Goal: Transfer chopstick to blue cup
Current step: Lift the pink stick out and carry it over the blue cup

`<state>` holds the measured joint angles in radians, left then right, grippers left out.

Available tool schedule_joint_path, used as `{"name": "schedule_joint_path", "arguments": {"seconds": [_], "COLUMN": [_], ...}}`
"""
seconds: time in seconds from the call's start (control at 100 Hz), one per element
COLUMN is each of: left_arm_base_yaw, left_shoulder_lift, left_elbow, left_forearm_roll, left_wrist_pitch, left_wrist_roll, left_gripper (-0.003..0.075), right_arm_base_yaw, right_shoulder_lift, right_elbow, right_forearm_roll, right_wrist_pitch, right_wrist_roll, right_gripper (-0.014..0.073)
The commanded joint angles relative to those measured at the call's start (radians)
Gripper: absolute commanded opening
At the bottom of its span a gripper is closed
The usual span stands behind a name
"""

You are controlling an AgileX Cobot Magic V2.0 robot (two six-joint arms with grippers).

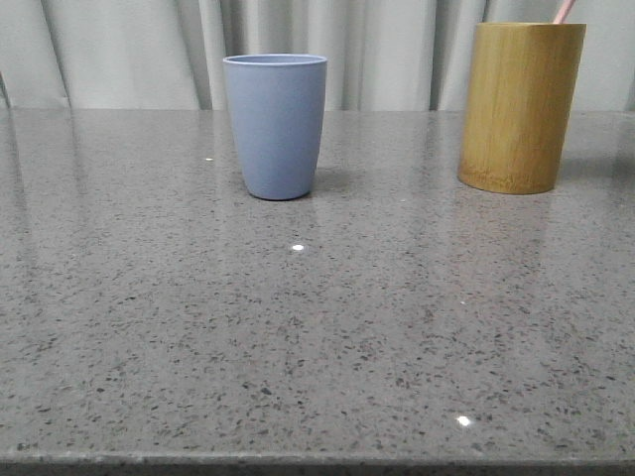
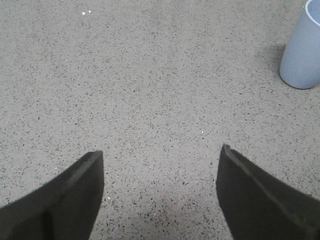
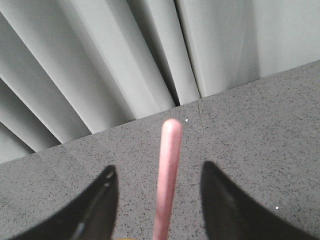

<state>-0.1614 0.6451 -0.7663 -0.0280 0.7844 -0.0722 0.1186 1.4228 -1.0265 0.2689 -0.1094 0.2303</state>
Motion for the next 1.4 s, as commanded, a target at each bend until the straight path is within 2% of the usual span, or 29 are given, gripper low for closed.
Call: {"name": "schedule_joint_path", "arguments": {"seconds": [0.0, 0.32, 0.49, 0.72, 0.87, 1.11, 1.22, 1.39], "left_arm_base_yaw": [0.002, 0.002, 0.002, 0.002, 0.002, 0.002, 0.002, 0.002], "left_shoulder_lift": [0.001, 0.001, 0.001, 0.001, 0.001, 0.001, 0.001, 0.001], "left_elbow": [-0.027, -0.027, -0.027, -0.027, -0.027, -0.027, -0.027, -0.027], "left_forearm_roll": [-0.001, -0.001, -0.001, -0.001, -0.001, -0.001, -0.001, -0.001], "left_wrist_pitch": [-0.071, -0.071, -0.071, -0.071, -0.071, -0.071, -0.071, -0.071], "left_wrist_roll": [-0.011, -0.011, -0.011, -0.011, -0.011, -0.011, -0.011, -0.011], "left_gripper": [0.0472, 0.0472, 0.0472, 0.0472, 0.0472, 0.0472, 0.0472, 0.0472], "right_arm_base_yaw": [0.001, 0.001, 0.001, 0.001, 0.001, 0.001, 0.001, 0.028], "right_shoulder_lift": [-0.032, -0.032, -0.033, -0.065, -0.102, -0.131, -0.131, -0.131], "right_elbow": [-0.037, -0.037, -0.037, -0.060, -0.111, -0.317, -0.429, -0.518], "right_forearm_roll": [-0.003, -0.003, -0.003, -0.003, -0.007, -0.008, -0.008, 0.056], "right_wrist_pitch": [-0.076, -0.077, -0.077, -0.057, 0.006, 0.188, 0.284, 0.312], "right_wrist_roll": [0.005, 0.048, 0.048, 0.047, 0.012, -0.099, -0.108, -0.107], "right_gripper": [0.0273, 0.0028, -0.0062, -0.0068, -0.0067, -0.0067, -0.0067, -0.0067]}}
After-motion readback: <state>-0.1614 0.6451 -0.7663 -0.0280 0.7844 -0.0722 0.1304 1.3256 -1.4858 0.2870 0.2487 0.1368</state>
